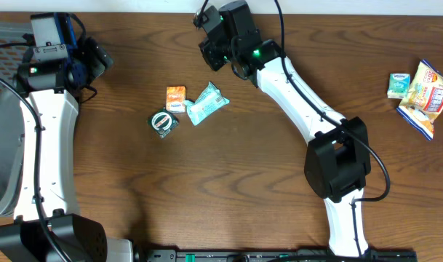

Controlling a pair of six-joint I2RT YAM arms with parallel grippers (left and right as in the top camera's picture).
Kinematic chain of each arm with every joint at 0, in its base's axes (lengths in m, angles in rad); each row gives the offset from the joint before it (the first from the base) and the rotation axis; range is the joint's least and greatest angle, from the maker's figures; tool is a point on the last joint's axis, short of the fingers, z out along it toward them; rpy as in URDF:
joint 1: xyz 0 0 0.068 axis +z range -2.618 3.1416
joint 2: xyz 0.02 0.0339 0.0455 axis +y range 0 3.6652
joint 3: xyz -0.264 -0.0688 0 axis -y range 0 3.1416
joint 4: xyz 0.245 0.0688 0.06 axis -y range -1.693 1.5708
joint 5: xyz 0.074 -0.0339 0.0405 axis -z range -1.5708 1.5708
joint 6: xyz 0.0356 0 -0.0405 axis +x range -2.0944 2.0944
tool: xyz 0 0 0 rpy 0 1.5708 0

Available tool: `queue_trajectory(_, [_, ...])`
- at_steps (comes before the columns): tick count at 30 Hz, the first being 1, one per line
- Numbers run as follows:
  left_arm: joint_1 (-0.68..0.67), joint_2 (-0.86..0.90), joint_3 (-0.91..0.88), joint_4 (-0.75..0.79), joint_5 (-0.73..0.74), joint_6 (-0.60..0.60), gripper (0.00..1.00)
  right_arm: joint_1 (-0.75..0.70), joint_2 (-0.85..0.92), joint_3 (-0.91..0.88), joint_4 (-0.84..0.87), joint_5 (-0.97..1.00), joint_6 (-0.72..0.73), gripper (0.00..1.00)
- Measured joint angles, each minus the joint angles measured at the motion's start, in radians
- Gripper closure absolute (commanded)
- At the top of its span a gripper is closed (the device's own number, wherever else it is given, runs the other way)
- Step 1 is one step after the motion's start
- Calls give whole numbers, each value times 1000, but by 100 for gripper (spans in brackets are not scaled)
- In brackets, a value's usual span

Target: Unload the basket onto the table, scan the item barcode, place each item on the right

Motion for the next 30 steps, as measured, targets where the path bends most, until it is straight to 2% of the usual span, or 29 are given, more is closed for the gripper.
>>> queue_trajectory(6, [0, 0, 0, 0, 0, 0, 2, 0, 0, 0, -74, -27, 22, 87])
queue_trajectory(10, [0, 0, 0, 0, 0, 0, 2, 0, 11, 0, -50, -71, 19, 88])
queue_trajectory(17, [0, 0, 0, 0, 0, 0, 2, 0, 135, 0, -32, -141, 19, 92])
queue_trajectory(24, [0, 0, 0, 0, 0, 0, 2, 1, 232, -6, -124, -155, 21, 99])
queue_trajectory(30, [0, 0, 0, 0, 0, 0, 2, 0, 232, -3, -266, -160, 14, 99])
